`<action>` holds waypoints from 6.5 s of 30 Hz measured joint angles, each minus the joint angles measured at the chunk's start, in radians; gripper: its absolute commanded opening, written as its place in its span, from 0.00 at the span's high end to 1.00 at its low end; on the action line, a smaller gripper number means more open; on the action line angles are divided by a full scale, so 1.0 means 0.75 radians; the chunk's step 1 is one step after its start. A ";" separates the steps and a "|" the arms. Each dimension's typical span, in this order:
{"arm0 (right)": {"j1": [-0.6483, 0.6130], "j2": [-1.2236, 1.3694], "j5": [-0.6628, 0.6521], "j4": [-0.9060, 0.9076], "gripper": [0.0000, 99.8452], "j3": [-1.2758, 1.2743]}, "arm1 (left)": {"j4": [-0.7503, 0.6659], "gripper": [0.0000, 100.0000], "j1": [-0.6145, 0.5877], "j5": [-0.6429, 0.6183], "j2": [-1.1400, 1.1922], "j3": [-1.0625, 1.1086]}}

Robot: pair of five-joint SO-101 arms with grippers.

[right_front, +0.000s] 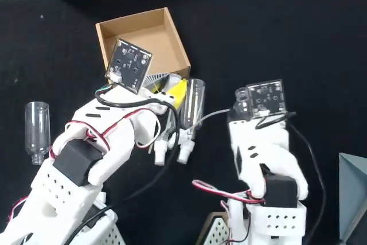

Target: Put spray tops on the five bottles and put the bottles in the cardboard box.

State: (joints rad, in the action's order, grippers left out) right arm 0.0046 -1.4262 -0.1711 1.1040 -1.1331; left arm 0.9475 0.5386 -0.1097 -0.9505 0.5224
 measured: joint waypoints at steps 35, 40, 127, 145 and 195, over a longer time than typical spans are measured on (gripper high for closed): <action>-0.180 0.000 0.037 -0.254 0.93 -0.209 | -0.063 0.97 -0.344 -0.855 -0.293 0.068; -0.180 0.000 0.037 -0.254 0.93 -0.209 | -0.266 0.97 -0.342 -0.869 -0.434 0.274; -0.446 -0.438 -0.078 -0.387 0.93 -0.503 | -0.755 0.97 -0.485 -1.281 -0.679 0.769; -0.450 -0.438 -0.125 -0.397 0.93 -0.503 | -0.945 0.97 -0.571 -1.193 -0.679 0.874; -0.524 -0.438 -0.125 -0.436 0.93 -0.528 | -0.945 0.97 -0.487 -1.090 -0.681 0.935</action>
State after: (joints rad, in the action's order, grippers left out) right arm -0.3882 -1.7545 -0.2647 0.7772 -1.5290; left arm 0.2386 0.1734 -0.9275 -1.4615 1.2236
